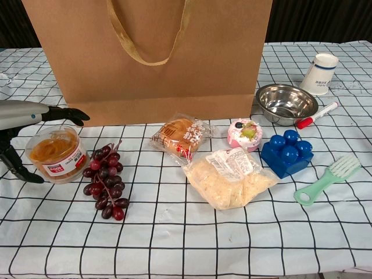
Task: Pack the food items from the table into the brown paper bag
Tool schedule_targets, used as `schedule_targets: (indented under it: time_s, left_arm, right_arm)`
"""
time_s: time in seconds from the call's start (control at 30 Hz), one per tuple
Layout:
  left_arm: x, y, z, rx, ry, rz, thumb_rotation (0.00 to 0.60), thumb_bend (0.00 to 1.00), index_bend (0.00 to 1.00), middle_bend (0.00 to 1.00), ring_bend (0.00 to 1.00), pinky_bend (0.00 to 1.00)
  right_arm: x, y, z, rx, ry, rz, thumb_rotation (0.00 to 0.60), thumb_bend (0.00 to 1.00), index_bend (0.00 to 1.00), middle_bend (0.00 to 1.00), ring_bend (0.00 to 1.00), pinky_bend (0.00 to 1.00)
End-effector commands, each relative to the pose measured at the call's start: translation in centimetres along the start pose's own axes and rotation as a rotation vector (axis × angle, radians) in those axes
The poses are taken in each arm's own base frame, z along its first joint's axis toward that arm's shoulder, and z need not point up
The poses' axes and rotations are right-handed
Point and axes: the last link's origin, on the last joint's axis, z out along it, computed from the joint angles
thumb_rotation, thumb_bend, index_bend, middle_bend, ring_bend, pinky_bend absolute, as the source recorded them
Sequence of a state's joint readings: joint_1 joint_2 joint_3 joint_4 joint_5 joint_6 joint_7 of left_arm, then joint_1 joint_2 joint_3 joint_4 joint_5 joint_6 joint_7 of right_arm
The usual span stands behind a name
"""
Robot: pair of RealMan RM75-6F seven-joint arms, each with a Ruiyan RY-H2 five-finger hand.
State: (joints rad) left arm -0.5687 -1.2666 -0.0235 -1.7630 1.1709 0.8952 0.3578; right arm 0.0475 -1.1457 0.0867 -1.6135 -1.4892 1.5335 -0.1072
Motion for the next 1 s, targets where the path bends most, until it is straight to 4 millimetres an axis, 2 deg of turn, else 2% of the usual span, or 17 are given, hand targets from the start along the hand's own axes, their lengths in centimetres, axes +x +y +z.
schedule_targets:
  time_s: [0.03,0.53,1.0]
  left_arm:
    - [-0.03,0.04,0.04,-0.001,0.000,0.002,0.600,0.11,0.04,0.10,0.02,0.06]
    - [-0.17,-0.10,0.55,0.005,0.019,0.000,0.600,0.12,0.06,0.11,0.03,0.07]
    - [-0.87,-0.85,0.76,0.016,0.048,-0.015,0.600,0.15,0.13,0.20,0.12,0.17]
  right_arm:
    - [-0.02,0.00,0.01,0.000,-0.001,0.000,0.600,0.27,0.12,0.11,0.20,0.24]
    - [-0.19,-0.05,0.02,0.003,-0.009,-0.006,0.600,0.27,0.12,0.11,0.20,0.24]
    - [-0.04,-0.09,-0.26,0.010,-0.008,-0.006,0.600,0.27,0.12,0.11,0.20,0.24]
